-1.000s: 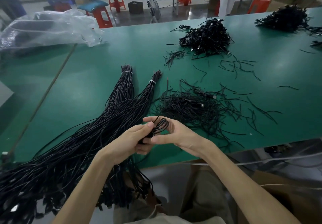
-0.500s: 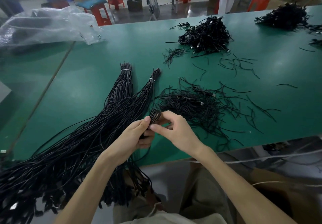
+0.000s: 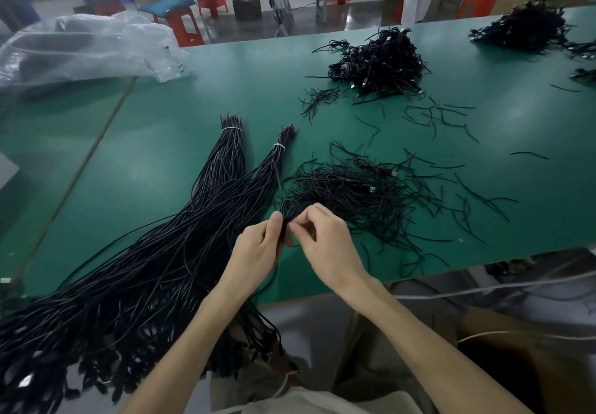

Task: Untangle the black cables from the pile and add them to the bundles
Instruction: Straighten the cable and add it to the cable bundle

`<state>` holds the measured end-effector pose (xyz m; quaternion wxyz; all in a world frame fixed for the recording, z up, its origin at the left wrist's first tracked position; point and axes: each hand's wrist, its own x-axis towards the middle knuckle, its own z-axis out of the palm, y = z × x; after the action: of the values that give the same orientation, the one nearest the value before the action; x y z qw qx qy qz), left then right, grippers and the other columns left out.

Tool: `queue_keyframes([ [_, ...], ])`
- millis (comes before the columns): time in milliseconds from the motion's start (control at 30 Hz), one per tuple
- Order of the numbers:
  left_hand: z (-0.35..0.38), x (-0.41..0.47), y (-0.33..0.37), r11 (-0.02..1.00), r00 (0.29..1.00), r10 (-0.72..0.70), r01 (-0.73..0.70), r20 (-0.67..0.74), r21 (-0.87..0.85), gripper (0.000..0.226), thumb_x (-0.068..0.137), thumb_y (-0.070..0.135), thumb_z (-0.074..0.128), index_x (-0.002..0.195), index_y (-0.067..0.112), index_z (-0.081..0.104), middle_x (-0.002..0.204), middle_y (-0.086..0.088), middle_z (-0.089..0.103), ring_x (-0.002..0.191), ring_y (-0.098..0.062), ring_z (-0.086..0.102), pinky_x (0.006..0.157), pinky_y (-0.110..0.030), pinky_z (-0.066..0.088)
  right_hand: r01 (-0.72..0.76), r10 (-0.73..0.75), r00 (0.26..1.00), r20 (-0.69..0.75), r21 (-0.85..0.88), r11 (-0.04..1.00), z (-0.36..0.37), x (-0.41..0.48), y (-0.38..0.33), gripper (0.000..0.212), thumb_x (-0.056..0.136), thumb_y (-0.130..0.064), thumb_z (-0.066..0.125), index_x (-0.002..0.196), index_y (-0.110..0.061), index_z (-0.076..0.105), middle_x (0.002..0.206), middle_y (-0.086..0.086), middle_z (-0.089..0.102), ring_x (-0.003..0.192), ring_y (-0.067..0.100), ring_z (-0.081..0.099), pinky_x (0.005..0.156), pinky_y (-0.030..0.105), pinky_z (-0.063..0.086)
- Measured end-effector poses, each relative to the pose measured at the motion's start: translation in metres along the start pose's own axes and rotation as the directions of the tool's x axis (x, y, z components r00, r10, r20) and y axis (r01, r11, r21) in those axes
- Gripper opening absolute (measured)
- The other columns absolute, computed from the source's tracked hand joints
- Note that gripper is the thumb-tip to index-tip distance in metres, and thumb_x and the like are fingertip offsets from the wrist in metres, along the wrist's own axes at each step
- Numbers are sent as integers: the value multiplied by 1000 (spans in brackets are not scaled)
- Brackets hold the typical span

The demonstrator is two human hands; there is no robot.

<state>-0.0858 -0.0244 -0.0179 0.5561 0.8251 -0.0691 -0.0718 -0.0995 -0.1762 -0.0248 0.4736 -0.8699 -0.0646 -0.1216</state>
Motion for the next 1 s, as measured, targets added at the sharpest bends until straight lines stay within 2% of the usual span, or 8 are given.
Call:
queue_keyframes([
  [133,-11,-4,2,984,993,112,-114,23,140,47,106,44,38,71,20,59,71,11,63,56,-4,57,53,-14,41,185,-202,979,-32,-290,939,-9,1,-1,17,102,-16,62,87,-8,58,88,-4,53,74,7,44,65,22,40],
  [300,-34,-3,3,834,900,426,-431,94,344,10,97,23,64,99,18,72,140,2,45,133,-14,46,103,-22,43,199,-204,979,-22,-142,970,-23,10,-5,13,100,-8,62,87,-5,60,89,-1,56,76,16,54,70,33,48],
  [400,-41,1,14,780,843,491,-538,219,321,11,98,31,61,98,21,66,152,16,47,148,-10,37,122,-28,28,204,-203,979,20,-61,977,-26,14,-6,13,99,-1,61,86,-4,59,88,0,54,74,17,52,69,31,45],
  [500,-42,7,23,799,866,476,-498,152,337,19,95,45,61,93,26,56,126,23,66,126,-6,58,111,-38,44,167,-167,986,3,39,985,-25,13,-10,30,93,10,59,78,-15,53,83,-5,49,72,9,48,66,18,37],
  [600,-39,10,29,865,912,403,-405,70,297,30,88,59,61,100,33,53,103,21,66,98,-5,63,84,-18,48,123,-119,992,-50,90,988,-22,12,-16,52,89,15,59,75,-31,39,79,-12,43,70,2,45,65,10,35],
  [700,-31,11,32,907,939,342,-340,38,248,29,92,58,56,102,31,55,91,13,67,74,-8,61,64,-14,46,129,-122,990,-64,108,986,-18,11,-16,38,91,14,61,75,-18,49,81,-10,47,74,-2,54,70,7,42],
  [867,-17,15,33,998,997,66,-65,-28,13,20,103,33,61,102,13,60,70,-7,70,49,-17,59,47,-29,50,164,-164,985,-49,13,986,-15,11,-10,24,95,8,61,78,-6,51,84,-3,49,74,13,53,71,31,51],
  [1000,-24,14,30,984,997,-70,75,40,-162,18,105,26,59,107,9,64,66,-7,65,47,-20,59,47,-30,51,322,-343,937,-63,-222,920,-13,9,-11,23,91,11,64,81,-8,55,85,2,52,74,20,54,71,29,49],
])
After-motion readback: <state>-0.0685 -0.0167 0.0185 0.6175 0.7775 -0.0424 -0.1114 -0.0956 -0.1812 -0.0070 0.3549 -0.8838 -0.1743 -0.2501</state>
